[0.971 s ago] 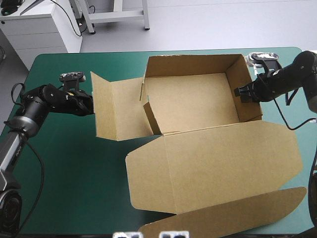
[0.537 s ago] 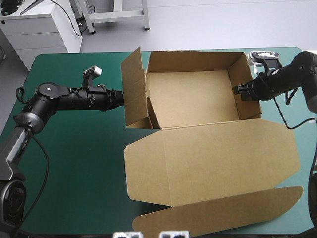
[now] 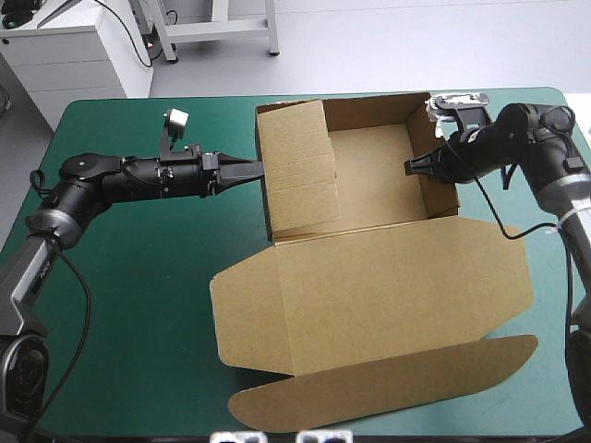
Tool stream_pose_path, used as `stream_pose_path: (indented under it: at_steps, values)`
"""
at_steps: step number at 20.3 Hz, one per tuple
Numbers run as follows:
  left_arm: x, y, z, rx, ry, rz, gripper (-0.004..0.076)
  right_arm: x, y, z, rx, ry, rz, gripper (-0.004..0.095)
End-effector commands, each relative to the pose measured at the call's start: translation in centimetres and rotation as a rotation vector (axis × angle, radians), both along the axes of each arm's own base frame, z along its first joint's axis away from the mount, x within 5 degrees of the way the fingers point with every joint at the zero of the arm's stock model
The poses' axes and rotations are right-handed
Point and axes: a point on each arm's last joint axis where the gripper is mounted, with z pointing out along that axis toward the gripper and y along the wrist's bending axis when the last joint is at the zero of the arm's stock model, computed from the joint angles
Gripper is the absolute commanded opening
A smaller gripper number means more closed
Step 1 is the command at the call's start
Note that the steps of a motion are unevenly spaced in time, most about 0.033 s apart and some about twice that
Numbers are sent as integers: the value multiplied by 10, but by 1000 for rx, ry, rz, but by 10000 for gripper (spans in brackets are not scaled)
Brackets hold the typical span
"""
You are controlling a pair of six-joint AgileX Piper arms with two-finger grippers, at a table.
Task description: Fold the box
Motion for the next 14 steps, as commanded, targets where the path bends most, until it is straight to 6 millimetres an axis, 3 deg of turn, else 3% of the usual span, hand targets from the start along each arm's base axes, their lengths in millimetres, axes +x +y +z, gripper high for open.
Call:
stream_pose_path:
  at_steps: [1, 2, 4, 10, 14]
  values:
    - [-11, -2, 28, -102, -76, -39, 312, -8, 6, 28, 64, -124, -12, -16]
    - [-11, -2, 29, -106, -77, -41, 477, -8, 7, 29, 68, -126, -12, -16]
    - [-11, -2, 31, -92, -85, -41, 617, -8, 8, 29, 77, -128, -22, -16]
    - [-2, 3, 52, 120, -60, 59, 616, -6, 23, 33, 113, -177, -39, -16]
    - [1, -10, 66, 397, -113, 152, 508, -5, 29, 36, 142, -215, -53, -16]
